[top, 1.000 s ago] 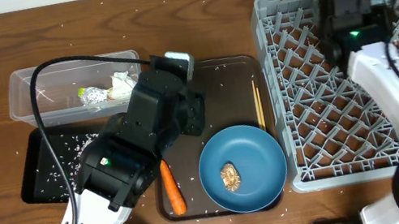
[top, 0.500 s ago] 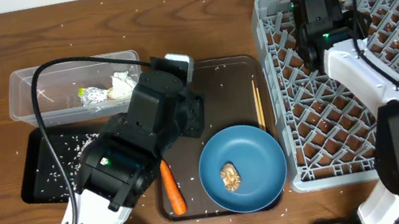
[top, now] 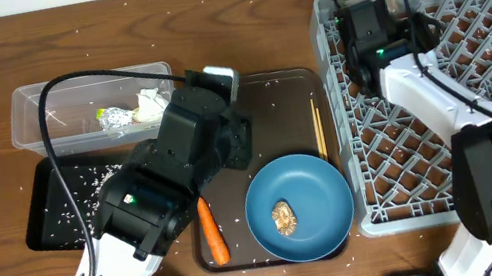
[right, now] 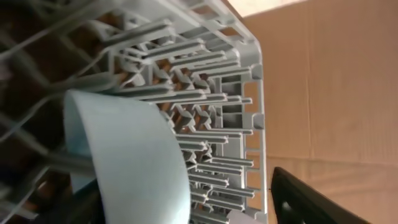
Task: Sort waste into correct bins and load items into the dishwasher rack
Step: 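Place the bowl upright in the dish rack with the right gripper, then grasp the orange carrot and drop it onto the black tray, left gripper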
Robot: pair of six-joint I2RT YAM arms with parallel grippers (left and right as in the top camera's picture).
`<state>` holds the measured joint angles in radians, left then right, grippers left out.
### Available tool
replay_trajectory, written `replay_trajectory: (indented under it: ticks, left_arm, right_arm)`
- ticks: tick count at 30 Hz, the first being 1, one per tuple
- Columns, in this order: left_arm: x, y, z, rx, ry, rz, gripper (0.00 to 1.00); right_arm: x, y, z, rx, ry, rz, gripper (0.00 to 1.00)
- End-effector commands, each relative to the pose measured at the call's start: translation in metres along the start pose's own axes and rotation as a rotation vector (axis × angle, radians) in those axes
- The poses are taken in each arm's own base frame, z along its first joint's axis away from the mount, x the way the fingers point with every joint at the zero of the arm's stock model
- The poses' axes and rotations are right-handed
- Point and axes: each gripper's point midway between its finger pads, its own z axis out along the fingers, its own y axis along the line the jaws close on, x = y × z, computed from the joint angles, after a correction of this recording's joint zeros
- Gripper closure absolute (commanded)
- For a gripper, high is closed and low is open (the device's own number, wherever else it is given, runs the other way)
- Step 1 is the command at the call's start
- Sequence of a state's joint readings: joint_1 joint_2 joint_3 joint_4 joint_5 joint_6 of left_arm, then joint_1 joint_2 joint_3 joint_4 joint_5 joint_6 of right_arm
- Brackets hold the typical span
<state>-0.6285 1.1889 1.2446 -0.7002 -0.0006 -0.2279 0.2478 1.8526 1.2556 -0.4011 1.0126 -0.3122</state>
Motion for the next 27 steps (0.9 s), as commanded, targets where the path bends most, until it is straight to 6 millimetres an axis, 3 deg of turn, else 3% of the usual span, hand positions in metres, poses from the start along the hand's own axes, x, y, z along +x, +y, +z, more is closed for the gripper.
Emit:
replay_trajectory:
  ticks: [1,13,19,23,25,27]
  left_arm:
    - [-0.005,0.002,-0.006,-0.008,-0.023,0.003,0.47]
    - [-0.001,0.004,-0.006,-0.015,-0.007,0.019,0.48]
    - [-0.003,0.024,-0.014,-0.128,-0.030,0.030,0.48]
    - [-0.004,0.042,-0.025,-0.207,-0.048,0.020,0.47]
    - [0.000,0.051,-0.027,-0.233,-0.031,0.010,0.47]
    - [0.009,0.060,-0.026,-0.260,0.012,0.001,0.48]
  right_arm:
    - [-0.005,0.014,-0.009,-0.028,-0.020,-0.062,0.25]
    - [-0.022,0.036,-0.042,-0.063,-0.105,-0.054,0.23]
    - [-0.013,0.020,-0.066,-0.104,-0.099,0.165,0.15]
    - [-0.007,0.030,-0.100,-0.401,-0.094,0.336,0.14]
    - [-0.011,0.041,-0.128,-0.619,-0.101,0.430,0.12]
    - [-0.020,0.049,-0.168,-0.871,-0.147,0.460,0.18]
